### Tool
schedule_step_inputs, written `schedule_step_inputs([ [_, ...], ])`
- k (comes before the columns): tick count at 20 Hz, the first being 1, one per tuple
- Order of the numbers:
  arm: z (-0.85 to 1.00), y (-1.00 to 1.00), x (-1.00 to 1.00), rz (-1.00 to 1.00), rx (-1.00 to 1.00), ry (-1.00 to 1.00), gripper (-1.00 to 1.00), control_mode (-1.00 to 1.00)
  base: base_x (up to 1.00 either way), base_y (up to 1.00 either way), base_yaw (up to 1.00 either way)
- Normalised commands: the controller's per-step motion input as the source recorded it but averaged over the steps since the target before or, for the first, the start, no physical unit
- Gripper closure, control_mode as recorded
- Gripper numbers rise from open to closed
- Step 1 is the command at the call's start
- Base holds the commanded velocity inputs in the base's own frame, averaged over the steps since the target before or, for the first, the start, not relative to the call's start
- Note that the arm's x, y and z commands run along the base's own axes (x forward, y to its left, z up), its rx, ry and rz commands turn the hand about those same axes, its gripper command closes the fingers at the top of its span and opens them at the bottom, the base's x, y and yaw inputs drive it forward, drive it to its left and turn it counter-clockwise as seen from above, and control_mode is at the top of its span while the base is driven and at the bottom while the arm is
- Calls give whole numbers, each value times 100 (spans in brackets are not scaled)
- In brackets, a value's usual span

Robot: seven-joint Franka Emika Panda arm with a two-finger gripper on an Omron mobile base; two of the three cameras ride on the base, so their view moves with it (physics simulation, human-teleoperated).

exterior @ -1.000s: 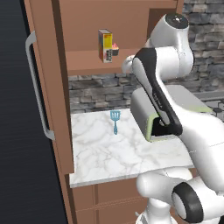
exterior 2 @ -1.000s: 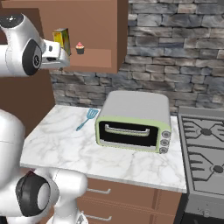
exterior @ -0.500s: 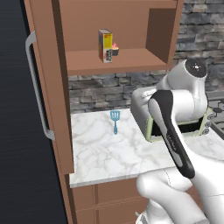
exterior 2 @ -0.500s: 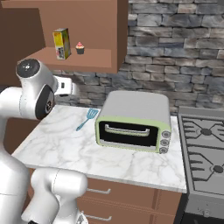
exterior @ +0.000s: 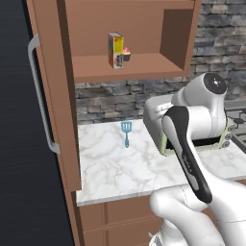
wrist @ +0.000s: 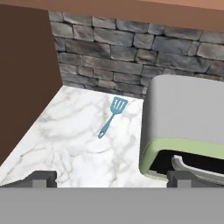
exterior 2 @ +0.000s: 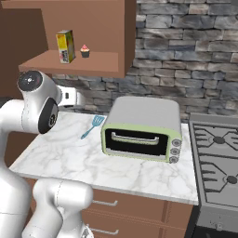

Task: Pick the cereal and canned food from the counter and place them in the cabinets closest to them.

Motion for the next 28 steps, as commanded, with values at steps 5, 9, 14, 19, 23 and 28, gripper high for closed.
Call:
schedule_step_inputs([
  [5, 0, 0, 0, 0, 0, 0, -100, 100, -36, -15, 0],
  [9, 0, 0, 0, 0, 0, 0, -100, 100, -52, -26, 0],
  [14, 0, 0, 0, 0, 0, 0, -100, 100, -53, -25, 0],
  [19, 0, 0, 0, 0, 0, 0, -100, 100, -38, -15, 0],
  [23, 0, 0, 0, 0, 0, 0, -100, 100, -10, -2, 0],
  [28, 0, 0, 0, 0, 0, 0, -100, 100, 0, 0, 0],
])
